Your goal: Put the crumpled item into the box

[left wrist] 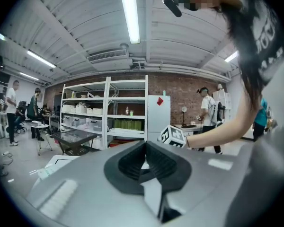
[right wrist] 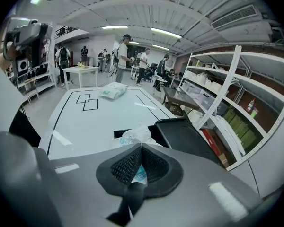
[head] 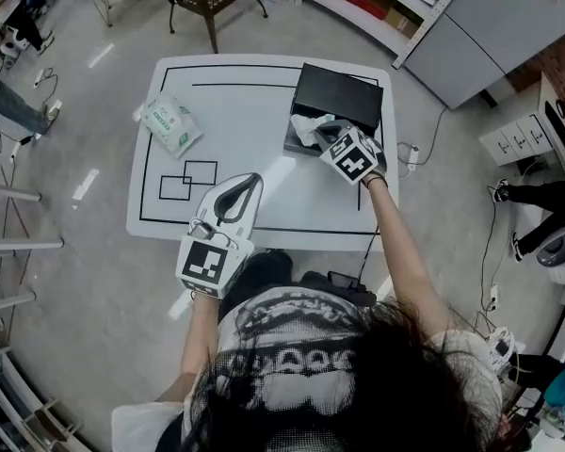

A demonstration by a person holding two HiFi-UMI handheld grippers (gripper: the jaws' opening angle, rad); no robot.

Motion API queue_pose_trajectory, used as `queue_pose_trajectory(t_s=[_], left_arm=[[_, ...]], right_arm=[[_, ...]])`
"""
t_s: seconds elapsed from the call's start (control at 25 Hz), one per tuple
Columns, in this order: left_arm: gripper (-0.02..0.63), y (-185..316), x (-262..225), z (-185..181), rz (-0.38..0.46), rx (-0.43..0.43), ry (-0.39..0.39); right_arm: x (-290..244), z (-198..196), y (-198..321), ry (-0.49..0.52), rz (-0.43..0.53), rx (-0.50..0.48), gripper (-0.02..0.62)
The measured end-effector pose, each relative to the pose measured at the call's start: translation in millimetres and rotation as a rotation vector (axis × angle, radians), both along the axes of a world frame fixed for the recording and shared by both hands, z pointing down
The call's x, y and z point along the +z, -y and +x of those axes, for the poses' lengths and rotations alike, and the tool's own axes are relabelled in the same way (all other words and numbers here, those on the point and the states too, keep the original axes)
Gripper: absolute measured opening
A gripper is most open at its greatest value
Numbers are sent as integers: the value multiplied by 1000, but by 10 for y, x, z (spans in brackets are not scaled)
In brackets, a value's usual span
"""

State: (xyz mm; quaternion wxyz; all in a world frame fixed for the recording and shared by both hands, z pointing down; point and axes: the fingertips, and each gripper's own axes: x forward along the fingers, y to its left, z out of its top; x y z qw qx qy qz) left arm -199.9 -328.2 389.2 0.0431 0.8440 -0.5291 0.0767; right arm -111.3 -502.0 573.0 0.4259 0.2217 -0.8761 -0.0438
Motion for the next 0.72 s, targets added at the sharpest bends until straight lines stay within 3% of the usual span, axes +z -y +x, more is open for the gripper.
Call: queue_pose_trajectory(t_s=[0.52,0.72], left_arm=[[0,-18,75,-286,-16,-29,-18],[0,-51,102,-308,-24,-32,-21]], right_arm=[[616,-192,266,-127,-91,-8,3],[683,-166,273,-115,-153,51,5]])
